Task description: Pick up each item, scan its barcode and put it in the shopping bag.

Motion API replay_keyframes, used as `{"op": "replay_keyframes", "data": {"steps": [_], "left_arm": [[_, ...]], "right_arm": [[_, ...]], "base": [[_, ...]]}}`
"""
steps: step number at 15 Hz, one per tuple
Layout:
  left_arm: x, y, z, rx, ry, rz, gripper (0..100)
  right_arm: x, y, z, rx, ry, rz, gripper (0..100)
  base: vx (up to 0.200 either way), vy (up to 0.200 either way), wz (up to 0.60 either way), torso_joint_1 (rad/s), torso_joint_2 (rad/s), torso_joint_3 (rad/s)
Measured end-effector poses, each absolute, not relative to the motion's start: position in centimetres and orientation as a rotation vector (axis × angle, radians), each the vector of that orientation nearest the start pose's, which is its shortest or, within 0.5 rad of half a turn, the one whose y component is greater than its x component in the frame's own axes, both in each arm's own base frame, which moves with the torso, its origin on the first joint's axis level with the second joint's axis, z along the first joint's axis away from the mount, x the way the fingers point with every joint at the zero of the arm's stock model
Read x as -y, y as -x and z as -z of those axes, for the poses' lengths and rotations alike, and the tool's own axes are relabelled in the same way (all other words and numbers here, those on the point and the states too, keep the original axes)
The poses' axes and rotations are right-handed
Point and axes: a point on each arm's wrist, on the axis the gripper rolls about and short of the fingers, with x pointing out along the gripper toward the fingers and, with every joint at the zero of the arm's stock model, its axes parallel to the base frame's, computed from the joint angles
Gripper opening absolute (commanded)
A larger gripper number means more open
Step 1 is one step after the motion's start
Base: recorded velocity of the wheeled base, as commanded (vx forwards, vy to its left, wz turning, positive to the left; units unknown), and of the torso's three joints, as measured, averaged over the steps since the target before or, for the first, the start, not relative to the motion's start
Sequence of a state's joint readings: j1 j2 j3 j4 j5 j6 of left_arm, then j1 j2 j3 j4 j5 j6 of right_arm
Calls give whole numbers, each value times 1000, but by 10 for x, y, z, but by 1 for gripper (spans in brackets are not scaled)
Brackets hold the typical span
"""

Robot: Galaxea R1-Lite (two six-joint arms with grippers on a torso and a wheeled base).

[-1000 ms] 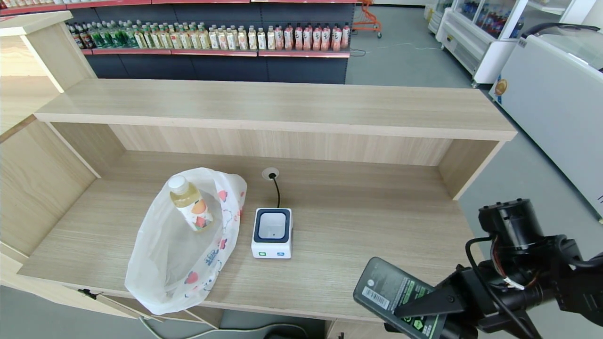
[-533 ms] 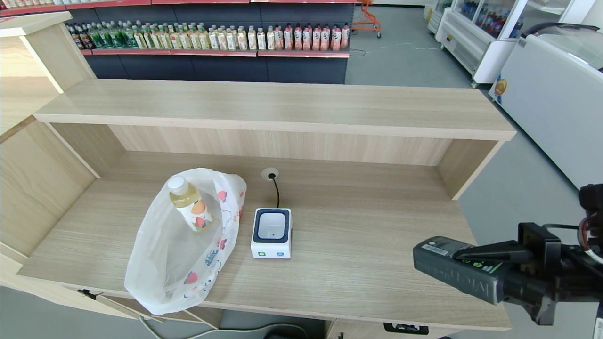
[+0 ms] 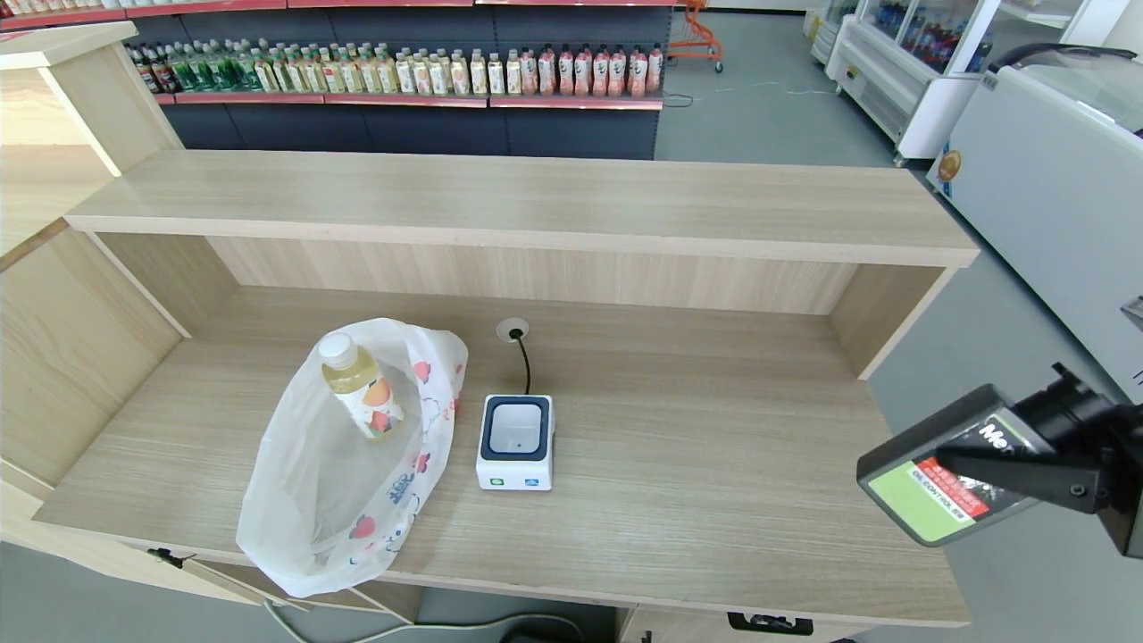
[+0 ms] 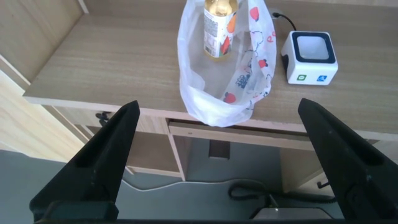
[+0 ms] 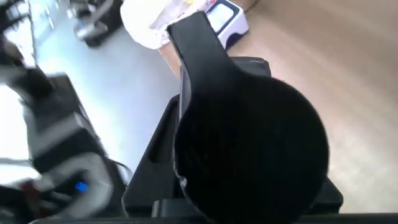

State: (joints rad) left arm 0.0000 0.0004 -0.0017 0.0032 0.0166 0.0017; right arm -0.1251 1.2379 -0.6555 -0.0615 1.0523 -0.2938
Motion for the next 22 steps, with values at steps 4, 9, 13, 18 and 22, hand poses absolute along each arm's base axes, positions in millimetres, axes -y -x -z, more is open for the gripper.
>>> {"op": "replay_keyframes", "data": {"steps": [4,9,13,18,22], "left_arm": [[0,23,-76,-2,-2,-17,100],[0,23,-76,-2,-2,-17,100],[0,23,-76,-2,0,-17,100],[0,23,-76,-2,2,-15,100],[0,23,-76,-2,0,-17,100]], "right_arm": [[7,-149,-201,-529,-584,-704,0],[3,-135,-189,-541,-658,-693,0],[1,-126,-192,-519,-645,-701,0],[0,-121,-195,-497,-634,-702,0],[2,-123,-202,-462,-617,-636,0]], "base": [[0,0,0,0,0,0],[0,0,0,0,0,0],[0,100,0,0,0,1],[0,200,0,4,2,3],[0,200,0,1,5,7]]}}
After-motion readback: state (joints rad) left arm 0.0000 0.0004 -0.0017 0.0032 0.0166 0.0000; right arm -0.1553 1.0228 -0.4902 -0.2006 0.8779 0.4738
